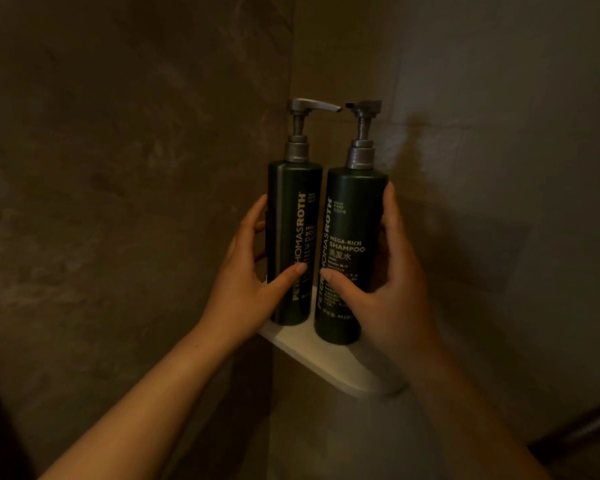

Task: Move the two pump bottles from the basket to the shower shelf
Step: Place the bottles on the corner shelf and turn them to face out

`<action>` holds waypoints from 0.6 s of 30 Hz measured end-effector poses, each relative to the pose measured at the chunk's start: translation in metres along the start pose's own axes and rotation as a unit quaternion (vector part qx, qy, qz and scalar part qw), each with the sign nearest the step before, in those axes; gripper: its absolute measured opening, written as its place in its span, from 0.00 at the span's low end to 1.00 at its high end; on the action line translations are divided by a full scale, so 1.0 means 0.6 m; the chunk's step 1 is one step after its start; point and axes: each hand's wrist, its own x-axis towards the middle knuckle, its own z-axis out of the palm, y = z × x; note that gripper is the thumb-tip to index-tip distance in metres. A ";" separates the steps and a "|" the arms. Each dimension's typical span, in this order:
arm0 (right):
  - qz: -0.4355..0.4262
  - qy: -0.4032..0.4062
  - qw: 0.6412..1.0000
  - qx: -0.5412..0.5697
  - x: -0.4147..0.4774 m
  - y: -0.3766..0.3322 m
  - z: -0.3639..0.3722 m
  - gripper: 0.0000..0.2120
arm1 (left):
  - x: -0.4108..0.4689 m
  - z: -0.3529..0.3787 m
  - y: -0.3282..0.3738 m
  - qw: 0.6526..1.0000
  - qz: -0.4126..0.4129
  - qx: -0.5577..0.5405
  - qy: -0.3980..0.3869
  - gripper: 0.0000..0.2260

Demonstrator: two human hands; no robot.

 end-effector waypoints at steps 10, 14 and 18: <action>0.041 0.019 0.999 0.015 -0.030 0.012 0.007 0.47 | -0.003 0.002 -0.003 0.998 -0.042 -0.050 -0.026 0.38; 0.062 0.030 0.998 0.012 -0.037 0.010 0.013 0.46 | 0.003 -0.010 -0.008 0.994 -0.041 -0.077 -0.071 0.36; 0.080 0.050 0.996 -0.005 -0.043 0.001 0.021 0.45 | 0.005 -0.017 -0.018 0.991 -0.036 -0.088 -0.089 0.37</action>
